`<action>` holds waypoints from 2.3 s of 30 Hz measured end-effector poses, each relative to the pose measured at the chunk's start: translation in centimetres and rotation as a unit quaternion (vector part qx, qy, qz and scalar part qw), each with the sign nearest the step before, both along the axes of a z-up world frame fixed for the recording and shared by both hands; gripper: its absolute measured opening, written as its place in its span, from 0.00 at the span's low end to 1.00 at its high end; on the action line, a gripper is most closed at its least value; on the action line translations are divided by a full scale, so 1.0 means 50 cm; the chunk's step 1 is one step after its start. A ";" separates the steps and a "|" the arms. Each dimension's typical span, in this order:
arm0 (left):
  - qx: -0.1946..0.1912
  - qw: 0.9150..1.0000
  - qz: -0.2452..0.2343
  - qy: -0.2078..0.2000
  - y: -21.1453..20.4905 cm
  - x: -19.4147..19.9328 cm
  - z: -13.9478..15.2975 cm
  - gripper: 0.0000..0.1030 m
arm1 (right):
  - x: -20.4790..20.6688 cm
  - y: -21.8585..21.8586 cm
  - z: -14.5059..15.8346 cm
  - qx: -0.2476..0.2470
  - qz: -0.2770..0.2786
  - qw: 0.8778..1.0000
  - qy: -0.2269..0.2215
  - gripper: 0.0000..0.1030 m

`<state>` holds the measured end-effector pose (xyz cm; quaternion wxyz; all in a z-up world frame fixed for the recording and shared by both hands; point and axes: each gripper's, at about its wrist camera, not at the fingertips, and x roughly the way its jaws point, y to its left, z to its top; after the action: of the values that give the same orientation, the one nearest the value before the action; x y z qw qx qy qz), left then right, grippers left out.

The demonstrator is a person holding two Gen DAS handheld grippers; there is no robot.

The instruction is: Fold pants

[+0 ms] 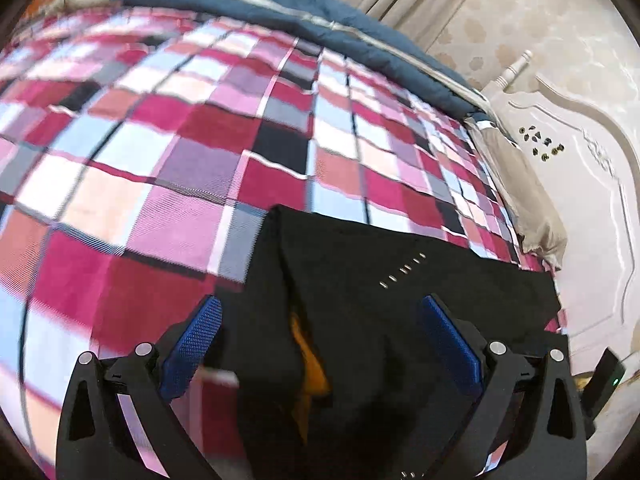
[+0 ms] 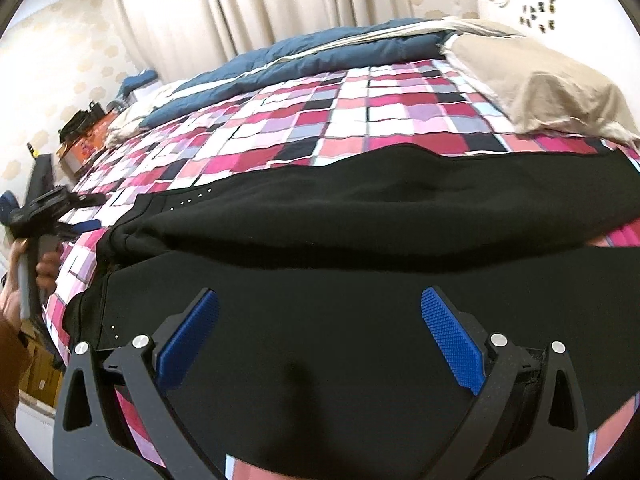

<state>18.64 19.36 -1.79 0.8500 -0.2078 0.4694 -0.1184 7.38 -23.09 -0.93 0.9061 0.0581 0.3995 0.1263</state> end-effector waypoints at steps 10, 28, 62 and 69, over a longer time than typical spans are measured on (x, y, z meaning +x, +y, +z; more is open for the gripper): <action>-0.015 0.998 -0.044 0.034 0.011 0.105 -0.062 0.96 | 0.055 0.033 -0.020 0.009 0.027 0.999 0.023 0.98; -0.039 0.993 -0.094 0.061 -0.011 0.127 -0.072 0.26 | 0.194 0.045 0.017 0.082 0.125 0.988 0.038 0.98; 0.023 0.998 -0.065 0.010 -0.032 0.210 0.026 0.06 | 0.463 0.188 0.071 -0.181 0.219 0.959 0.012 0.12; 0.017 0.996 -0.081 -0.044 -0.028 0.127 0.079 0.06 | 0.327 0.188 0.133 -0.222 0.220 0.946 -0.088 0.12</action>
<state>25.01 17.97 2.16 0.8607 -0.1495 0.4491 -0.1876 23.71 -13.68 5.72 0.8773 -0.2450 0.3393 0.2349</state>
